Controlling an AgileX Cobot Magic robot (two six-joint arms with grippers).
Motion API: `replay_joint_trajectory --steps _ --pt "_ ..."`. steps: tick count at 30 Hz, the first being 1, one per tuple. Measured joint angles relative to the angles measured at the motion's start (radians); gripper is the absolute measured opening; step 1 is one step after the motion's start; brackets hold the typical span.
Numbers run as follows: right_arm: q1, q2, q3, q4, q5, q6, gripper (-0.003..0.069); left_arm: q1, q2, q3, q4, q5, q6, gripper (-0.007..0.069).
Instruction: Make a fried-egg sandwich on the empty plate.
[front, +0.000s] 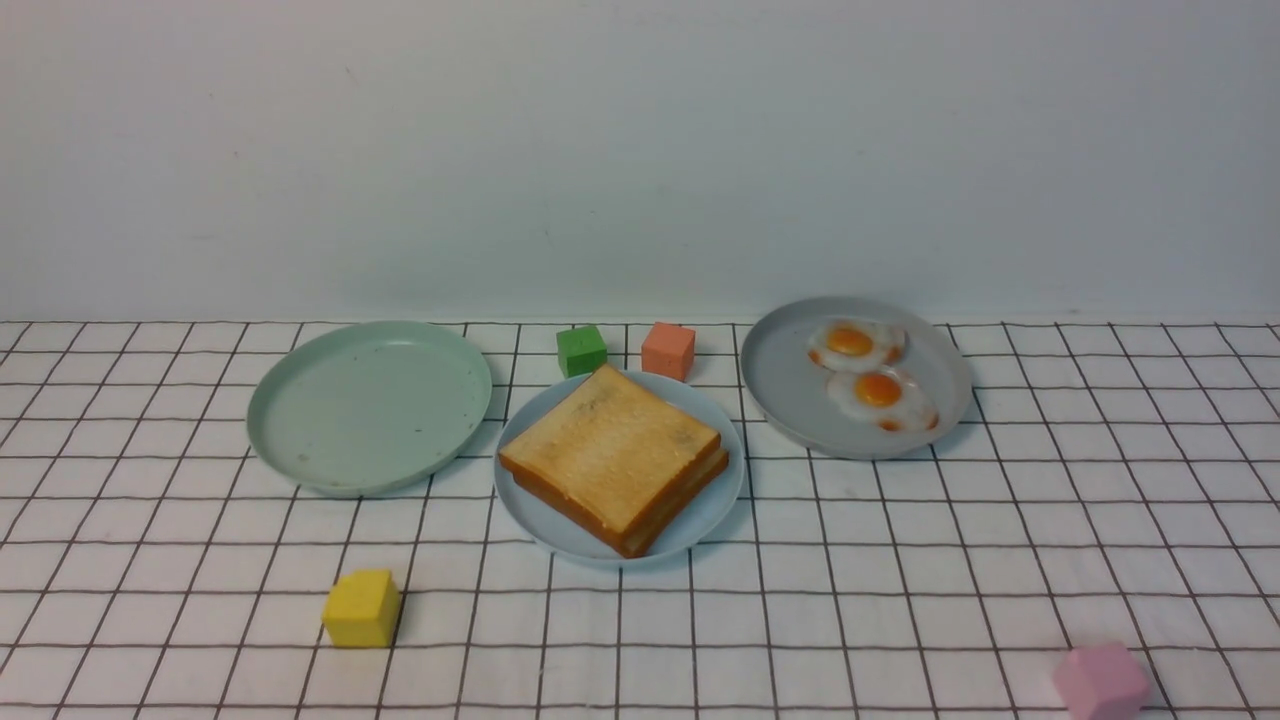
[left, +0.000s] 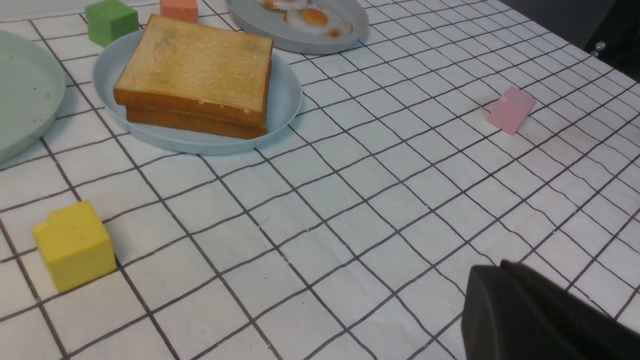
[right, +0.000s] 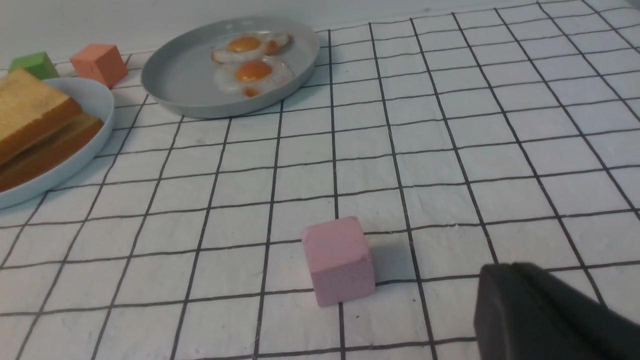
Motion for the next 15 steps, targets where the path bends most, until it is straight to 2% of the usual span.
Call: replay_joint_trajectory --steps 15 --pt "0.000 0.000 0.000 0.007 0.001 0.000 -0.0008 0.000 0.000 0.000 0.000 0.000 0.000 -0.0003"
